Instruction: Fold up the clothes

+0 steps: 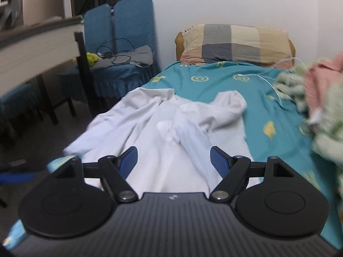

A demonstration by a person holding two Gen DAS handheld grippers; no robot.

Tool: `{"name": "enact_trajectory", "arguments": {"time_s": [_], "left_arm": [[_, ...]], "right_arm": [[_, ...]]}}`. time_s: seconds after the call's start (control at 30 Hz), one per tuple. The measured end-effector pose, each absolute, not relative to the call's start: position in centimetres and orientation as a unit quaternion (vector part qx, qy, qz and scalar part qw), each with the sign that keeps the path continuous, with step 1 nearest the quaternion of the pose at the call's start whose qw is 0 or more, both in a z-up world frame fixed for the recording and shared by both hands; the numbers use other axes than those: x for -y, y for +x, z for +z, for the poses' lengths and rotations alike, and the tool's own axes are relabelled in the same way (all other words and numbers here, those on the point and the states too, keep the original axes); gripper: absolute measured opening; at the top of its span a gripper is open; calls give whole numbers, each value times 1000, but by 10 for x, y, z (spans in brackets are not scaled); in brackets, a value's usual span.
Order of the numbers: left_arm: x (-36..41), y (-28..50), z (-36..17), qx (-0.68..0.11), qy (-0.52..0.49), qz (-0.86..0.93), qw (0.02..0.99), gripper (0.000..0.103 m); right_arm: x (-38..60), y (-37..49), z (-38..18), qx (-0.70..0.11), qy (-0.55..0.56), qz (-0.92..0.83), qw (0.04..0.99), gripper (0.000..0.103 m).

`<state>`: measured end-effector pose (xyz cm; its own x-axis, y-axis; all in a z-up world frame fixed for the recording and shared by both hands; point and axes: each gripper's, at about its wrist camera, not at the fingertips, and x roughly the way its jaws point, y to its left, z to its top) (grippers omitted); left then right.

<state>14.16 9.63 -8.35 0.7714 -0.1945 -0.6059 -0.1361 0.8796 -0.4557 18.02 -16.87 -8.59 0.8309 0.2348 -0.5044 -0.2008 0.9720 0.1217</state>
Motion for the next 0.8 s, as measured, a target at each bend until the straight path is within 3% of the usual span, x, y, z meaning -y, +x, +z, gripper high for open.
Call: {"name": "enact_trajectory", "arguments": {"time_s": [0.27,0.5,0.8], "left_arm": [[-67,136,-86,-343,-240,-55,906,74],[-39,148,-94,-359,-241,-71,899,73],[7,259,-142,-382,-292,-37,876,70]], "right_arm": [[201,92,-60,-267,83,67,958,76],[232,84,-67,-260,140,41,955,76],[280,107,-88,-267,181,-6,947,76]]}}
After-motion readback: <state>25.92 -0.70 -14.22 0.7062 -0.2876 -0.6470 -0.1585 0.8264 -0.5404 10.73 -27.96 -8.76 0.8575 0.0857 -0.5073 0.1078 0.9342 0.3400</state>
